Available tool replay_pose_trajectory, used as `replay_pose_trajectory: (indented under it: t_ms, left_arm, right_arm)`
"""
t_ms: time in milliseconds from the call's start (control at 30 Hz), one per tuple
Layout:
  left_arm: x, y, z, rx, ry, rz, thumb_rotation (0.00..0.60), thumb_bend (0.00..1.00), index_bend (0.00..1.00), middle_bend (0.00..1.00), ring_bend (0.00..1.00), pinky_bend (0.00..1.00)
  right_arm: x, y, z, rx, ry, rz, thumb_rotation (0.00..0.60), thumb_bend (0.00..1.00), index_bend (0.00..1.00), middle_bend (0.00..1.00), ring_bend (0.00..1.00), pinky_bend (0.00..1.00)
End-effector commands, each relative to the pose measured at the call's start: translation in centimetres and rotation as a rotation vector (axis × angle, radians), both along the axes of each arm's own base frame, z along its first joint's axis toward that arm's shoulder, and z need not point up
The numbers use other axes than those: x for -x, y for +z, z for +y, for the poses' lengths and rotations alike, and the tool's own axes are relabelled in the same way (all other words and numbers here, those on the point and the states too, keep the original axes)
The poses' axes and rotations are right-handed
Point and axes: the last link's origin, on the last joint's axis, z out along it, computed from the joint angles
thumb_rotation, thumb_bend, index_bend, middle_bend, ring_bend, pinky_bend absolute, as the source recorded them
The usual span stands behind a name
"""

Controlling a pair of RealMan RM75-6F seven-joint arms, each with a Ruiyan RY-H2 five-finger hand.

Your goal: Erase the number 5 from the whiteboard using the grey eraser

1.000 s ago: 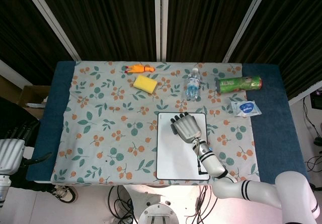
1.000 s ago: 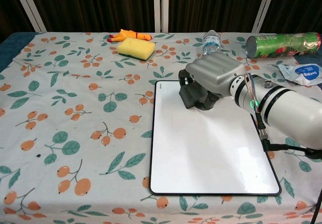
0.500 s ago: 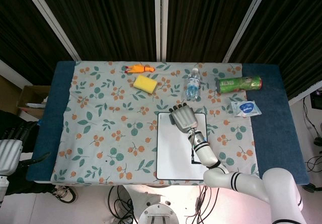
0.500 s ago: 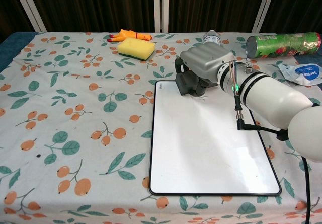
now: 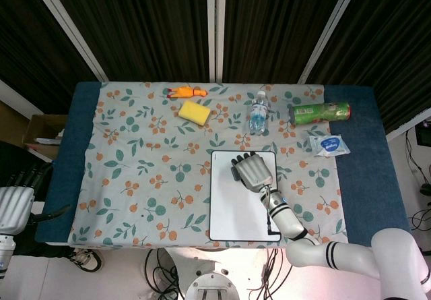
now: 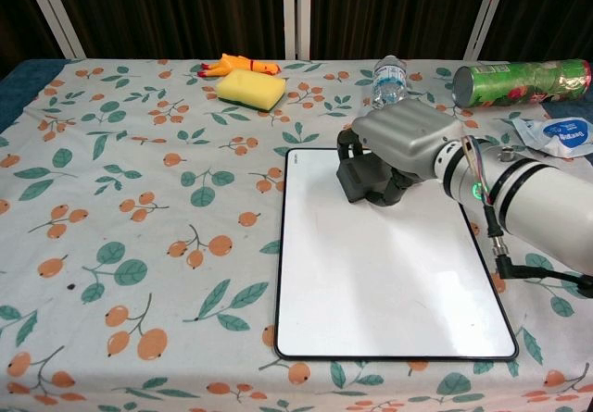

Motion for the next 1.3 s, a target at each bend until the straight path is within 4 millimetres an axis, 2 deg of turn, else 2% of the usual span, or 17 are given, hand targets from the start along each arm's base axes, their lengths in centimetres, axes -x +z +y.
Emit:
replay_pose_trajectory:
  t_ms: [33,200,367,733,833,1067,1300]
  left_arm:
    - [-0.1,-0.1,0.0,0.006,-0.001,0.001,0.165,0.00,0.12,0.13,0.09,0.16]
    - [-0.1,-0.2,0.2,0.014,0.001,0.005,0.160,0.00,0.12,0.13,0.09,0.16]
    - [-0.4,-0.4,0.5,0.017,-0.005,0.003,0.162,0.00,0.12,0.13,0.09,0.16]
    - [-0.6,0.6,0.5,-0.009,-0.011,0.014,0.161,0.00,0.12,0.13,0.09,0.16]
    - [-0.5,0.9,0.4,-0.019,-0.008,0.015,0.160,0.00,0.12,0.13,0.09,0.16]
    - [-0.5,1.0,0.2,-0.024,-0.011,0.009,0.161,0.00,0.12,0.13,0.09,0.16]
    - [-0.5,0.9,0.1,-0.029,-0.017,0.006,0.161,0.00,0.12,0.13,0.09,0.16]
  right_arm:
    - [1.5,1.1,1.1,-0.013,-0.036,0.009,0.600,0.39,0.64,0.52,0.46,0.38]
    - [2.2,2.2,1.5,0.010,-0.057,0.001,0.600,0.39,0.64,0.52,0.46,0.38]
    - [2.2,1.9,0.3,0.048,-0.072,-0.013,0.600,0.39,0.64,0.52,0.46,0.38]
    - [0.5,-0.2,-4.3,0.123,-0.052,-0.015,0.600,0.39,0.64,0.52,0.46,0.38]
    - [-0.1,-0.5,-4.7,0.126,-0.044,-0.037,0.600,0.39,0.64,0.52,0.46,0.38]
    - [0.2,-0.6,-3.2,0.097,-0.018,-0.033,0.600,0.39,0.64,0.52,0.46,0.38]
    - [1.7,0.6,0.8,-0.002,-0.046,-0.049,0.600,0.39,0.64,0.52,0.46,0.38]
